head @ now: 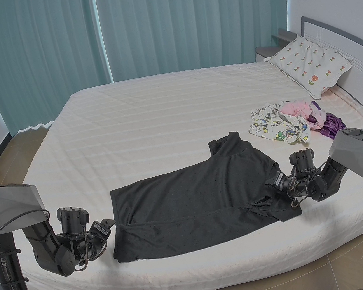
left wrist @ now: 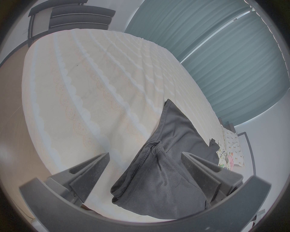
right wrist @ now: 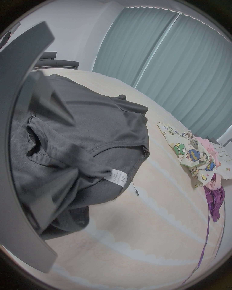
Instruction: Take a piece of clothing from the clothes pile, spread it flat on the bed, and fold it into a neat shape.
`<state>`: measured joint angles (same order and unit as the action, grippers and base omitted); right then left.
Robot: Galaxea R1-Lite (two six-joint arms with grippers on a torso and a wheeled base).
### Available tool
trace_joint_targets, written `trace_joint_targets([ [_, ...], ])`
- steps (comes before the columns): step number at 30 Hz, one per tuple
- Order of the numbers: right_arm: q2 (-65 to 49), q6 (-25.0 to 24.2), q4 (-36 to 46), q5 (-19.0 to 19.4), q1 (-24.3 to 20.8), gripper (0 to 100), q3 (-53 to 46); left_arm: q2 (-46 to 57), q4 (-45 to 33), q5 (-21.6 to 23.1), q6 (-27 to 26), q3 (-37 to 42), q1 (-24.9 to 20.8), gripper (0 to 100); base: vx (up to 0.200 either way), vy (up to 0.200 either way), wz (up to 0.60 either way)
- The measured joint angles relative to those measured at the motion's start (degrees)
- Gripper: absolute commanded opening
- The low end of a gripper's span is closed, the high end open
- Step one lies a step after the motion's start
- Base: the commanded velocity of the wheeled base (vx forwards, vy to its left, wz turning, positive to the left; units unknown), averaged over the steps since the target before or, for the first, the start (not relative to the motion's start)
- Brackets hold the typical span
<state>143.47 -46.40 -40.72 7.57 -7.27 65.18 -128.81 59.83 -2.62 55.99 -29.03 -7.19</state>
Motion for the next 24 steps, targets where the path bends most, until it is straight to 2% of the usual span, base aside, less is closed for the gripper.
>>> trace_joint_targets([
  [7,-0.2,0.0,3.8,-2.3,-0.1,0,1.6,0.0,0.0,0.0,0.0,0.0,0.0,100,0.0,0.0,0.0],
  [23,-6.2,0.0,4.7,-2.6,-0.7,0,-1.5,-0.1,0.0,0.0,0.1,0.1,0.0,100,0.0,0.0,0.0],
  [24,-6.3,0.1,5.0,-2.6,-0.7,100,-1.4,-0.1,0.0,0.0,0.1,0.1,-0.1,100,0.0,0.0,0.0],
])
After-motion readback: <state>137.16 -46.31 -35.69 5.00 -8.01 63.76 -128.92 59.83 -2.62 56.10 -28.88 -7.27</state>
